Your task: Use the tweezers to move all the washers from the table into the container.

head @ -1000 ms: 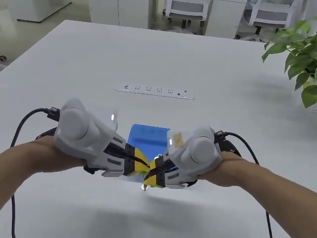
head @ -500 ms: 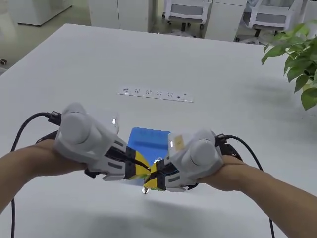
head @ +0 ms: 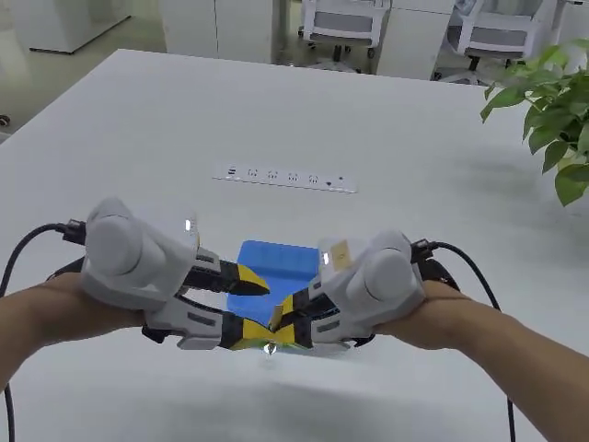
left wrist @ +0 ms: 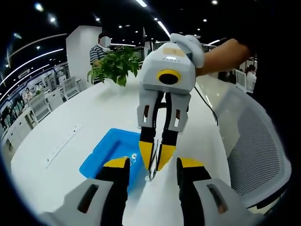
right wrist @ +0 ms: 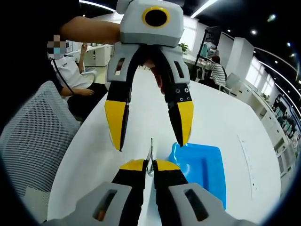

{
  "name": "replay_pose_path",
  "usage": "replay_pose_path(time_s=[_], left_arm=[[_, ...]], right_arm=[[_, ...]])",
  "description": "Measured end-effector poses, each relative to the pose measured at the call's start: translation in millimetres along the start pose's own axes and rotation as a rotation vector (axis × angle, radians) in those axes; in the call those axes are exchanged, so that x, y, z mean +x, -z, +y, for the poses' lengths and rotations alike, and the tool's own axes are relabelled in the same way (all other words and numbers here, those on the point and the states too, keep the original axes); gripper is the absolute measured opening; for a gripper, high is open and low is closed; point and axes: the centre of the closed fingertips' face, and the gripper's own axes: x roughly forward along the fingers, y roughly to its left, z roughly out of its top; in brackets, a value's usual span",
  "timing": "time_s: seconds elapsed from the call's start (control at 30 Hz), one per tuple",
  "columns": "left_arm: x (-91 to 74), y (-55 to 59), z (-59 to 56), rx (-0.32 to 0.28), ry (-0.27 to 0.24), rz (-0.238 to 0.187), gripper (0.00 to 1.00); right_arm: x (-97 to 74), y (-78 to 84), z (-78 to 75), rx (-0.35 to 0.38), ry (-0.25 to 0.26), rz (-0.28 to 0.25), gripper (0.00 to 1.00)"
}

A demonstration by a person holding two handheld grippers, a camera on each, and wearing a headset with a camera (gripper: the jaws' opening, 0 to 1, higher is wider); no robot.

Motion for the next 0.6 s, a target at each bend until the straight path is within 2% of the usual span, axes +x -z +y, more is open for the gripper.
replay_pose_path(time_s=[0.07,0.43,0.5,0.6], left_arm=[[-0.6,2.1,-1.3,-0.014,-0.002,-0.002,0.53],[-9.7,5.3,-3.1,-0.078,-0.066,-0.032,0.76],[-11.3,8.1,-3.1,-0.101,-0.077,-0.024,0.78],[-13.8,9.5,-4.6,-0.112,-0.090,-0.034,0.82]], right_arm=[[-2.3,-1.9,-1.3,-0.006,0.003,-0.001,0.08],[-13.3,-12.6,-8.9,-0.024,0.005,-0.007,0.08],[-15.7,-14.5,-10.5,-0.026,0.003,-0.009,0.08],[-18.8,-17.5,-13.1,-0.035,0.004,-0.011,0.08]])
